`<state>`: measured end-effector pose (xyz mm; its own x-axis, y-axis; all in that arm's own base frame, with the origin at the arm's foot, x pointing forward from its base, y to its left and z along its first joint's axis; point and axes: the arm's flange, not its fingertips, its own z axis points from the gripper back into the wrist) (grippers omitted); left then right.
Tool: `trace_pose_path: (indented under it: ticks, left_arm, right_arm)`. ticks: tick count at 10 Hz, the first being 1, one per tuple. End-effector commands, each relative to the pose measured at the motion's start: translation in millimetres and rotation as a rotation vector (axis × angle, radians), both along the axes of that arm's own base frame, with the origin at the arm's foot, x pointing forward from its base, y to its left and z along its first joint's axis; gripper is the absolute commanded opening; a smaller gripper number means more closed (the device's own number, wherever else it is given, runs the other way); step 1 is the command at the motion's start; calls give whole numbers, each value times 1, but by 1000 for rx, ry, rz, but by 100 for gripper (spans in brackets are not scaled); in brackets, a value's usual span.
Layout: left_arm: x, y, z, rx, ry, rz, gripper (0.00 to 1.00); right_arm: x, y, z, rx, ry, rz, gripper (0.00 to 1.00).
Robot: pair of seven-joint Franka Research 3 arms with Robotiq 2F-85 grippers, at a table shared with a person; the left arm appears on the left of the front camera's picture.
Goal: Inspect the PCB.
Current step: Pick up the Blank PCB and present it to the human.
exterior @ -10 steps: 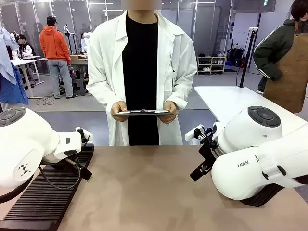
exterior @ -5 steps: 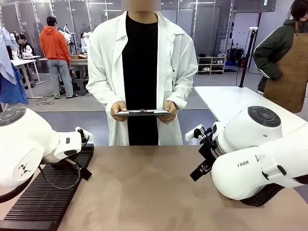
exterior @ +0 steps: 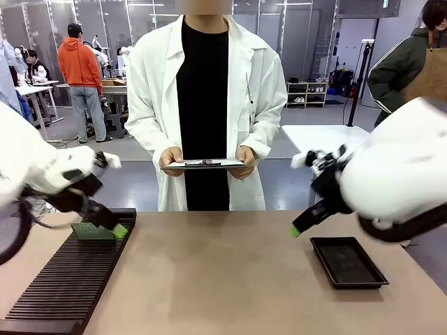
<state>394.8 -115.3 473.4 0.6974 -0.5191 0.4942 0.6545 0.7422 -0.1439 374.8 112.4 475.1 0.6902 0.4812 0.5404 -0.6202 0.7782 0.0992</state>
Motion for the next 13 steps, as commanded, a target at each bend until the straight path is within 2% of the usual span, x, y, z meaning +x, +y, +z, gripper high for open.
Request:
trace_pose_path:
  ticks: [1, 4, 6, 7, 8, 9, 10, 11, 13]
  left_arm:
    - [-2, 54, 22, -126, 88, -13, 100]
    - [-20, 125, 32, -397, 77, -8, 100]
    - [-36, 170, 22, -616, 12, 17, 100]
    - [-45, 190, 7, -732, 24, 57, 100]
    - [-51, 200, -9, -793, 25, 72, 100]
    - [-55, 207, -21, -832, 63, 79, 100]
    - [-57, 216, -28, -851, 98, 84, 100]
    - [-58, 225, -30, -896, 92, 99, 100]
    - [-56, 230, -33, -895, 116, 112, 100]
  right_arm:
    - [-11, -56, 23, 127, 54, 15, 100]
    - [-44, -137, 37, 402, 136, 59, 100]
    - [-62, -182, 32, 571, 117, 79, 100]
    - [-72, -201, 25, 653, 111, 57, 100]
    - [-77, -213, 15, 709, 110, 48, 100]
    - [-80, -222, 6, 759, 117, 54, 100]
    - [-81, -229, -2, 817, 113, 53, 100]
    - [-83, -233, -7, 871, 104, 62, 100]
    - [-81, -235, -10, 886, 92, 88, 100]
